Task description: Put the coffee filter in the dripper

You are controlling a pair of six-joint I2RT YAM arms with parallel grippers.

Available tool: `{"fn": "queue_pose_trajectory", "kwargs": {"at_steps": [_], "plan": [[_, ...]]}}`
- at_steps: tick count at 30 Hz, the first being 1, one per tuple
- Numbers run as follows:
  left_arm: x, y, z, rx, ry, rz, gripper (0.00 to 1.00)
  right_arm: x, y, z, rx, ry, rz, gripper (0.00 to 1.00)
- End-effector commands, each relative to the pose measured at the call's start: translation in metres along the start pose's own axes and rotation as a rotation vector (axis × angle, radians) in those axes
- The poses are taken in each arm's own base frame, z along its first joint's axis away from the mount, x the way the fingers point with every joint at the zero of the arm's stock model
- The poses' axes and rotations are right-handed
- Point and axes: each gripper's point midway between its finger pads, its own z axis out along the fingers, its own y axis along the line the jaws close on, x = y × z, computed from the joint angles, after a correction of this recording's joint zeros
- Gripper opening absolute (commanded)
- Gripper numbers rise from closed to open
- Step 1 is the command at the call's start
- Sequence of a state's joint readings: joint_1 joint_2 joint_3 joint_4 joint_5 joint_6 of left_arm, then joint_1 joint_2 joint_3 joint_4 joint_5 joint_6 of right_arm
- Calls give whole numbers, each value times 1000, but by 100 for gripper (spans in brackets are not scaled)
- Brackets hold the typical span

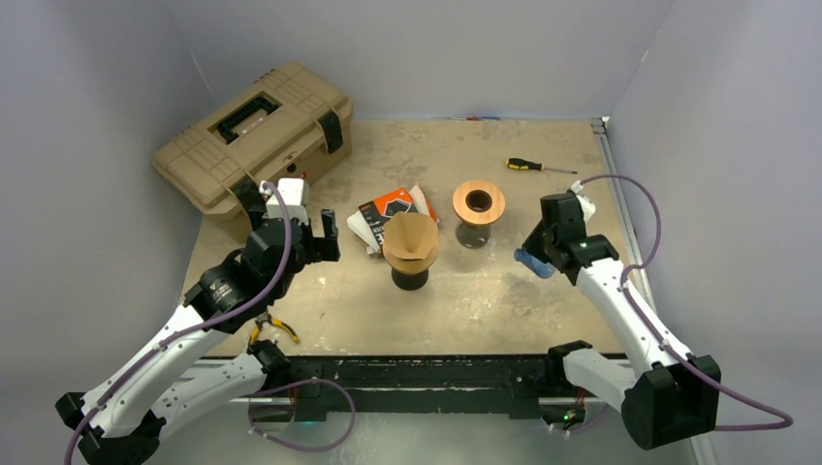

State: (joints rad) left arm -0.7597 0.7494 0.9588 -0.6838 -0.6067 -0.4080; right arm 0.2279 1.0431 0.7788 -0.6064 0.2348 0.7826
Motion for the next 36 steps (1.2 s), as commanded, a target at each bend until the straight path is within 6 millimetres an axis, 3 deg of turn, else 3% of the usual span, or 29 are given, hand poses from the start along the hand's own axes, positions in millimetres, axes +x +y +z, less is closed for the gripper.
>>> {"fn": "queue_pose_trajectory", "kwargs": {"at_steps": [1, 6, 13, 22, 25, 30, 36], "plan": [[-6, -1, -1, 0, -12, -9, 99, -51, 9, -17, 28, -155, -42, 0], [-5, -1, -1, 0, -11, -9, 99, -62, 8, -15, 72, -172, -83, 0], [-5, -1, -1, 5, -10, -8, 99, -60, -15, 16, 282, -127, -178, 0], [-5, -3, -1, 9, -8, -5, 99, -60, -2, 45, 342, -76, -279, 0], [-5, -2, -1, 10, -8, -4, 99, -53, 9, 50, 373, -78, -351, 0], [-5, -3, -2, 12, -9, -4, 99, -24, 22, 58, 445, -66, -476, 0], [-6, -2, -2, 14, -14, -7, 99, -17, 20, 59, 469, -56, -508, 0]]}}
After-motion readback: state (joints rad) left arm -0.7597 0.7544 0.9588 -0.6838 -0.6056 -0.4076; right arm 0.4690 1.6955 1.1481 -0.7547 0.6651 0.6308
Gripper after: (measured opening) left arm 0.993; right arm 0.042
